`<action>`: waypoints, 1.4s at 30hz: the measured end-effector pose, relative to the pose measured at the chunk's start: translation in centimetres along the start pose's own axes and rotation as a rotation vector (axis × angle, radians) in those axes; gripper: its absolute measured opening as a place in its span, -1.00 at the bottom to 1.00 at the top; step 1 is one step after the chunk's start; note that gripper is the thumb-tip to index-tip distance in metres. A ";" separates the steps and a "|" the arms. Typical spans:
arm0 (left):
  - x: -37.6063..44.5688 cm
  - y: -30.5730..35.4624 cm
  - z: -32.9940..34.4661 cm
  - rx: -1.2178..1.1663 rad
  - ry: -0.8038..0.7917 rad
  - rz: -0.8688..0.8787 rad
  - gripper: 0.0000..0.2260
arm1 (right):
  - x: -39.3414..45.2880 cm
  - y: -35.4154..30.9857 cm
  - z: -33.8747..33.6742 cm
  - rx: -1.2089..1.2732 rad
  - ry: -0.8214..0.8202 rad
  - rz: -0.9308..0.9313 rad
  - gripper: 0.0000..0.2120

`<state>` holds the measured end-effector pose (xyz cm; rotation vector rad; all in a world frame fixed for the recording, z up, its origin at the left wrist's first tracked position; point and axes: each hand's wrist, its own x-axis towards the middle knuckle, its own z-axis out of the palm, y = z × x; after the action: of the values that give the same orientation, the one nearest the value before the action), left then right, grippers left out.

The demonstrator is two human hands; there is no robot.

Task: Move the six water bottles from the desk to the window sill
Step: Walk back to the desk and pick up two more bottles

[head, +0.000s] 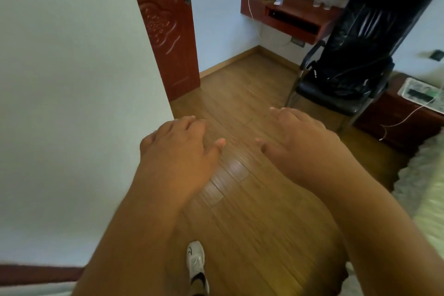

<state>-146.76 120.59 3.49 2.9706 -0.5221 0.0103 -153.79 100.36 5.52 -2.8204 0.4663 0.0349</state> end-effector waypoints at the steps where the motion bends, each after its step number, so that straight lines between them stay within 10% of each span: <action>1: 1.3 -0.1 0.2 -0.005 0.005 0.029 -0.40 | 0.9 0.0 0.0 -0.002 0.001 0.021 -0.24; 16: 19.4 -3.7 -0.9 -0.092 0.071 0.379 -0.43 | 12.8 -4.7 -0.6 0.009 0.118 0.267 -0.24; 42: 38.4 9.8 -1.9 -0.029 0.094 0.279 -0.43 | 33.8 8.2 -7.5 0.044 0.191 0.141 -0.25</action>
<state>-113.93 98.66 7.66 2.8267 -0.9085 0.1654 -124.52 80.31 8.16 -2.7550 0.6987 -0.2158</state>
